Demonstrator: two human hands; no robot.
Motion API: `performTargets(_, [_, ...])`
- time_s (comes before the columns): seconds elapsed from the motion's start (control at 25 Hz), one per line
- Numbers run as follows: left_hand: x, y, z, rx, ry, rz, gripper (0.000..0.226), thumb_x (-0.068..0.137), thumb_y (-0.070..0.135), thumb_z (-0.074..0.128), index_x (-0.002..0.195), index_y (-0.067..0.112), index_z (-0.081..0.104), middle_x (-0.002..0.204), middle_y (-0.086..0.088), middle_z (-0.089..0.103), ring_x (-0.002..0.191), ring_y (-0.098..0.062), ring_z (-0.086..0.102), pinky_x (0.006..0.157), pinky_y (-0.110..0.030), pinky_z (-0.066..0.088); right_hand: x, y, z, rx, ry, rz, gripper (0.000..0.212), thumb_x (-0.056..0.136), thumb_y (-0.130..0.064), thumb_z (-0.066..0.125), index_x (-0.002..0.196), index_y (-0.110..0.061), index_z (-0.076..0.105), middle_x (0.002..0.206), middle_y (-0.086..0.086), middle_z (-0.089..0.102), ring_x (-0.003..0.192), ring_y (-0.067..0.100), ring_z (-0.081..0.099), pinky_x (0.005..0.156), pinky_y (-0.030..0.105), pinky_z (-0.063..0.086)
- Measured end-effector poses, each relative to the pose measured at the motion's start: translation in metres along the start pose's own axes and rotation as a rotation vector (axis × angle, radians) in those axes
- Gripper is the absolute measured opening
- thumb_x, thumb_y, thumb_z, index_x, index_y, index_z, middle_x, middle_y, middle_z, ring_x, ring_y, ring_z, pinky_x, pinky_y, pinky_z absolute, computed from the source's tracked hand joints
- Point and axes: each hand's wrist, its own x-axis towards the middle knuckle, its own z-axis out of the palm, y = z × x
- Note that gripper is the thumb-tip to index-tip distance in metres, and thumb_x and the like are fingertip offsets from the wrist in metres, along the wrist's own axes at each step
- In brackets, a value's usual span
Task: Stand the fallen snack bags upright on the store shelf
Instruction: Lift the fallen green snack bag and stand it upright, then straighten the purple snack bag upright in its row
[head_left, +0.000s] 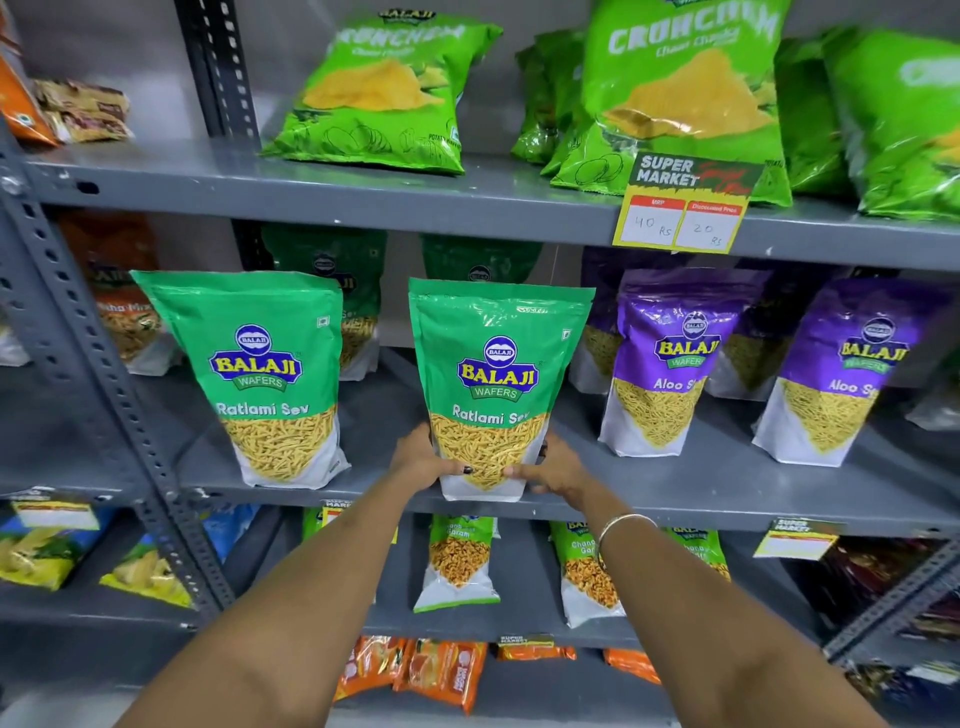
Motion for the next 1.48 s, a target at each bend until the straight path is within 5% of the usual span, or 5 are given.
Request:
performTargets(0.76, [-0.001,0.007,-0.013,0.425,-0.411,-0.317,0.057,0.081,0.032,0.067,0.124,0.0,0.047,0.106,-0.012,0.058,0.095,-0.021,0.06,0.099,-0.034,0.046,-0.003,0.005,-0.036,-0.349,0.091,0.074,0.094,0.075,-0.029,0.074,0.143,0.004,0.019,0.151,0.018,0.031,0.138,0.031,0.034,0.11,0.036,0.033])
performTargets(1.0, [-0.015,0.066,0.051,0.421,-0.863,-0.309,0.027,0.095,0.027,0.044,0.075,0.01,0.05,0.069,-0.004,0.065,0.075,-0.016,0.063,0.081,-0.035,0.05,-0.003,0.03,-0.124,-0.522,0.232,0.226,0.031,0.077,-0.031,0.07,0.069,-0.012,0.047,0.096,0.013,0.052,0.086,0.022,0.05,0.066,0.034,0.047])
performTargets(1.12, [-0.004,0.09,0.11,0.122,-0.639,-0.083,0.017,0.089,0.023,0.057,0.098,0.009,0.055,0.095,-0.006,0.057,0.089,-0.017,0.058,0.075,-0.032,0.049,0.008,0.055,-0.172,-0.394,0.312,0.242,0.056,0.077,-0.029,0.07,0.122,-0.003,0.049,0.128,0.017,0.055,0.116,0.031,0.056,0.085,0.032,0.045])
performTargets(1.28, [0.032,0.118,0.183,-0.024,-0.235,0.031,0.093,0.076,0.03,0.073,0.148,0.005,0.02,0.153,-0.01,0.032,0.139,-0.023,0.034,0.112,-0.031,0.033,0.041,0.087,-0.22,-0.013,0.277,0.075,0.093,0.074,-0.014,0.075,0.143,0.002,0.016,0.152,0.015,0.027,0.14,0.026,0.029,0.115,0.036,0.028])
performTargets(1.48, [0.057,0.134,0.221,-0.337,-0.095,0.039,0.061,0.062,0.004,0.081,0.116,0.003,0.05,0.121,-0.015,0.059,0.108,-0.027,0.058,0.076,-0.009,0.051,0.075,0.097,-0.241,0.087,0.075,-0.09,0.078,0.065,-0.002,0.08,0.129,-0.002,0.036,0.123,0.008,0.046,0.119,0.019,0.044,0.09,0.022,0.046])
